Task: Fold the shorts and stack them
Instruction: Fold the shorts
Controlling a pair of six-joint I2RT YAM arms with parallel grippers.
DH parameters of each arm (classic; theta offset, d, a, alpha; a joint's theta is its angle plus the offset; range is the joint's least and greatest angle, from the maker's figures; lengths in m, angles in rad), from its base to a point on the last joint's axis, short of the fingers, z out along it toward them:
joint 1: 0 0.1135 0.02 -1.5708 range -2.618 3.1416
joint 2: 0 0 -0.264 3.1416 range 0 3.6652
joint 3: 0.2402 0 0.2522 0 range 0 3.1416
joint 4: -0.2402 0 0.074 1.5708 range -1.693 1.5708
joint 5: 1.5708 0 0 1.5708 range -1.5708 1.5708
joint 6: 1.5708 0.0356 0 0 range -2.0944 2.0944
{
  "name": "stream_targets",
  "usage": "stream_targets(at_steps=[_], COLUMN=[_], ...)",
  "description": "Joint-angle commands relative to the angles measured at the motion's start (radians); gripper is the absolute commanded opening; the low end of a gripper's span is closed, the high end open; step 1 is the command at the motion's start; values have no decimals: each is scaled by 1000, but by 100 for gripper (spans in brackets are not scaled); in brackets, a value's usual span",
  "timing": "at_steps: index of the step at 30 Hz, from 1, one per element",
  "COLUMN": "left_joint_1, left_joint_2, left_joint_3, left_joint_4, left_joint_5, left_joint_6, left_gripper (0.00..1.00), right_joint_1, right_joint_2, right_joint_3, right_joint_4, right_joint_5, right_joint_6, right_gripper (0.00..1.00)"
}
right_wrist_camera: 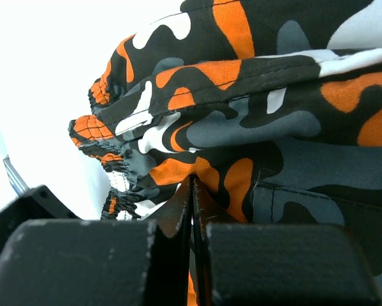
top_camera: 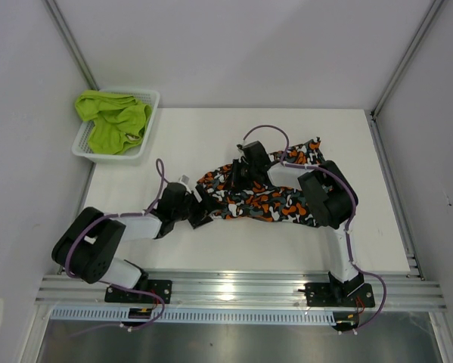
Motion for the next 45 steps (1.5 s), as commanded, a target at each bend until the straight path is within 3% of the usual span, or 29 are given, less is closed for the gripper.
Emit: stream_targets(at_steps=[1, 12, 16, 30, 45], left_joint_1=[-36, -85, -95, -98, -96], left_joint_2=[-12, 69, 125, 41, 242], left_joint_3=[-50, -91, -123, -142, -116], left_joint_4=[66, 214, 351, 283, 567], left_joint_5=[-21, -90, -133, -459, -414], left_joint_6=[-81, -251, -314, -216, -234], left_gripper=[82, 82, 82, 80, 78], right_joint_1=[9, 14, 17, 26, 43], right_joint_2=[-17, -26, -37, -40, -36], right_joint_3=[-13, -33, -50, -110, -131], right_joint_4=[-8, 6, 37, 48, 65], right_joint_5=[43, 60, 74, 74, 49], right_joint_6=[3, 32, 46, 78, 107], right_gripper=[0, 0, 0, 0, 0])
